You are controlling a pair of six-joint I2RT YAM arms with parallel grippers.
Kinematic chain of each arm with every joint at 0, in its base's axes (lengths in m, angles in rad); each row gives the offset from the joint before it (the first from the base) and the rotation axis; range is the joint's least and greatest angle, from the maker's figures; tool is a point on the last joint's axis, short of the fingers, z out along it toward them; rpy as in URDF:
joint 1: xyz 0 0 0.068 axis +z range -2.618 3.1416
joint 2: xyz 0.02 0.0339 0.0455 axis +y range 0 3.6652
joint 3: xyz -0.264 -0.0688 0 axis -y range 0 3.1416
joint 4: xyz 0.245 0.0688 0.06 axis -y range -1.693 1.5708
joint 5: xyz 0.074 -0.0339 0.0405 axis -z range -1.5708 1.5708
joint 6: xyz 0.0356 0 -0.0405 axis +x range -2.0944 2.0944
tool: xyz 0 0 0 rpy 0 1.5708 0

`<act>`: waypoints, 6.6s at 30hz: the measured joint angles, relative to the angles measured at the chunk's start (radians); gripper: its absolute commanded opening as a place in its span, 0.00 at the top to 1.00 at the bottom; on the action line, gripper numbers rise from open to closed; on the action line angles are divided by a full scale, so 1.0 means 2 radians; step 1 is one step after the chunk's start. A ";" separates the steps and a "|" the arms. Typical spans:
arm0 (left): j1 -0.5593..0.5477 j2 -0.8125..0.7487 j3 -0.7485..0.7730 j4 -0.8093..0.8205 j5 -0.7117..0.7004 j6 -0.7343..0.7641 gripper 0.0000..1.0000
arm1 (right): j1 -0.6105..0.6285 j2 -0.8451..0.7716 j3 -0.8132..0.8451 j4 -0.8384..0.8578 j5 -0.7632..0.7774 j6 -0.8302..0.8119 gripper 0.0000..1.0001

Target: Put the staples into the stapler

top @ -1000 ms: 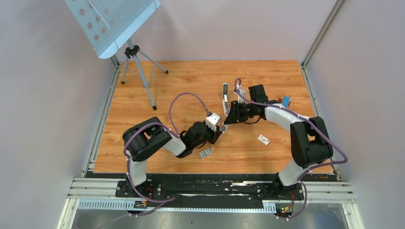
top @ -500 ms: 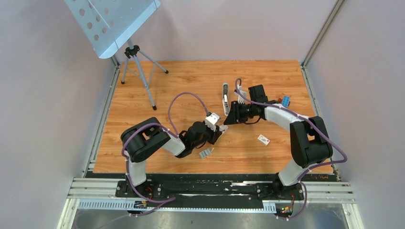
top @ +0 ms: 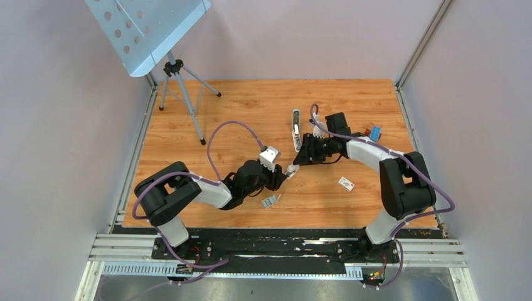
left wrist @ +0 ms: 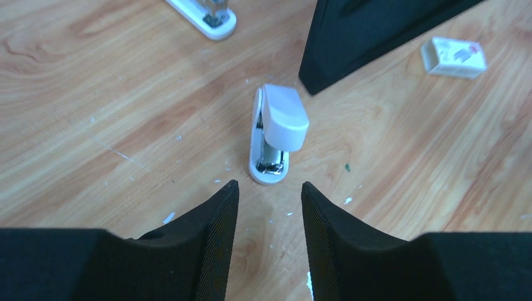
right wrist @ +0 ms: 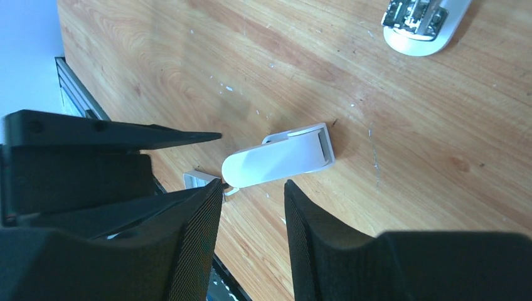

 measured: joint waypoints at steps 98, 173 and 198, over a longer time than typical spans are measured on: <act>0.052 -0.315 -0.212 -0.165 0.065 -0.238 0.79 | 0.334 -0.002 0.004 -0.034 0.281 0.068 0.53; 0.032 -0.510 -0.241 -0.263 -0.053 -0.249 0.70 | 0.374 0.037 0.057 -0.079 0.349 0.075 0.79; 0.032 -0.533 -0.244 -0.306 -0.069 -0.243 0.65 | 0.376 0.058 0.066 -0.090 0.361 0.068 1.00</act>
